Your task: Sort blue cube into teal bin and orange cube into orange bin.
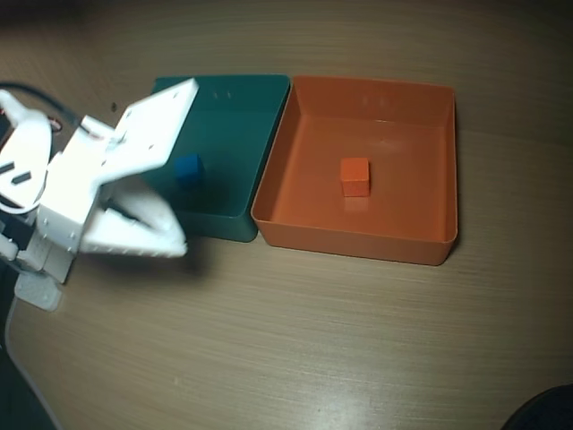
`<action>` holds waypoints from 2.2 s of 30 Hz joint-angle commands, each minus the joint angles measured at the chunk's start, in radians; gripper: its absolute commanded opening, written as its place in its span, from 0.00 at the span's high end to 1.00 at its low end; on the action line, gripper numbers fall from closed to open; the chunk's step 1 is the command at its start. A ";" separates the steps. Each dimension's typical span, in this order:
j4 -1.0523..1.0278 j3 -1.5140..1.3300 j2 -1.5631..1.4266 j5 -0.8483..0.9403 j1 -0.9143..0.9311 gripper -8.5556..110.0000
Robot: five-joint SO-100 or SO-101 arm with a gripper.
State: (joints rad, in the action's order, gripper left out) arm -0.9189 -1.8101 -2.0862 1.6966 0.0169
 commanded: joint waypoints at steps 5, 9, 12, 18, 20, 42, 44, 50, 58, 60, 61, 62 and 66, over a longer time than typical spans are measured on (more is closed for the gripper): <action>0.025 -0.388 -0.370 0.123 0.078 0.95; 0.025 -0.635 -0.577 0.150 0.086 0.95; 0.025 -0.830 -0.742 0.152 0.086 0.96; 0.025 -1.178 -1.100 0.152 0.086 0.96; 0.025 -1.269 -1.200 0.152 0.086 0.96; -0.394 -1.364 -1.270 0.058 0.086 0.95; -0.400 -1.364 -1.270 0.035 0.084 0.95; -0.413 -1.364 -1.269 -0.029 0.083 0.95; -0.413 -1.364 -1.269 -0.040 0.081 0.96; -0.413 -1.364 -1.269 -0.040 0.080 0.96; -0.413 -1.364 -1.269 -0.040 0.080 0.96; -0.413 -1.364 -1.269 -0.040 0.080 0.96; -0.413 -1.364 -1.269 -0.040 0.074 0.95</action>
State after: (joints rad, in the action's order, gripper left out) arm -1.3208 -3.1109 -3.3487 1.6582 0.1043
